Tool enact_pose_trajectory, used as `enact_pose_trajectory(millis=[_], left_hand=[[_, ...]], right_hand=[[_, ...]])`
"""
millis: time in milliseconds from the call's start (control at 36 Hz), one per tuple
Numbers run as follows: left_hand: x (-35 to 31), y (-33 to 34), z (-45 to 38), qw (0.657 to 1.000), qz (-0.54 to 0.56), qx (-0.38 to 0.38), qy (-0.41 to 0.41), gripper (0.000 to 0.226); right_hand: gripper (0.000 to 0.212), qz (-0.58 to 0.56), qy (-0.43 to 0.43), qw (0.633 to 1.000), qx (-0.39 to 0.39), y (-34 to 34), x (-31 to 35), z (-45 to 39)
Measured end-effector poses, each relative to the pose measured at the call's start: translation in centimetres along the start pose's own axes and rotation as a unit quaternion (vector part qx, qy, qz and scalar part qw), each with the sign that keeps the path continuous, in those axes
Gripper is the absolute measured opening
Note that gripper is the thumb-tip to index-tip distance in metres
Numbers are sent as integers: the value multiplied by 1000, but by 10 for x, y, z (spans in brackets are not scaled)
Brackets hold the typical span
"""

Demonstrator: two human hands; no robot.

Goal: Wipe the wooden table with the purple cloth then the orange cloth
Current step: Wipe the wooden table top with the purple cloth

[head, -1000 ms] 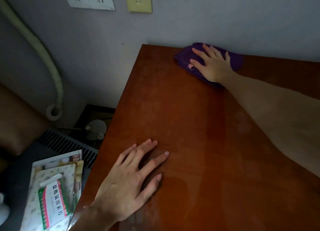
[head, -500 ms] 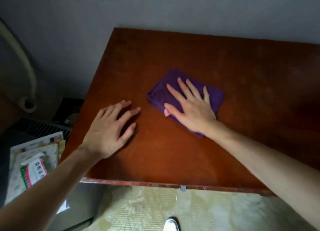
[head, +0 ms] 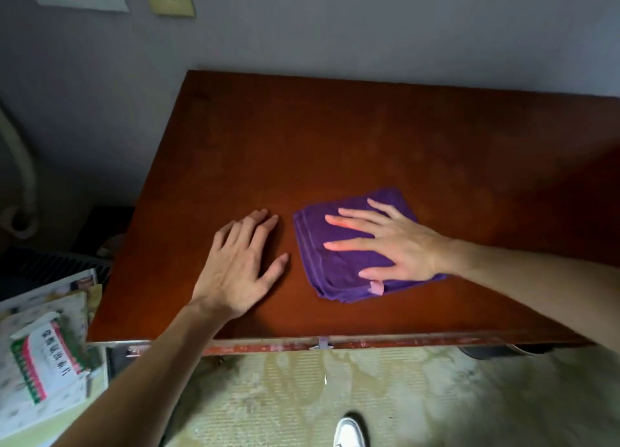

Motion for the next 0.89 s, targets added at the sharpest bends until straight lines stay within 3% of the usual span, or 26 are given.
enact_pose_trajectory(millis=[250, 417, 556, 694, 889], left_hand=[[-9, 12, -4, 997, -25, 69, 40, 61], [-6, 14, -4, 995, -19, 87, 35, 61], [-5, 16, -4, 996, -20, 83, 39, 63], [-7, 13, -8, 996, -19, 74, 34, 63], [-6, 14, -6, 997, -30, 73, 21, 61]], right_hand=[[62, 32, -2, 999, -21, -23, -121, -59], [66, -12, 124, 991, -47, -41, -216, -107], [68, -40, 180, 981, -60, -56, -277, -142], [58, -69, 269, 955, -105, -65, -318, -155], [70, -106, 359, 921, -106, -58, -316, -143]])
Point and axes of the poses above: each hand's wrist, its own z-axis away from the middle knuckle, its own y-axis out of the palm, x = y × z, the point moved 10 cm from there along -z, towards the middle knuckle
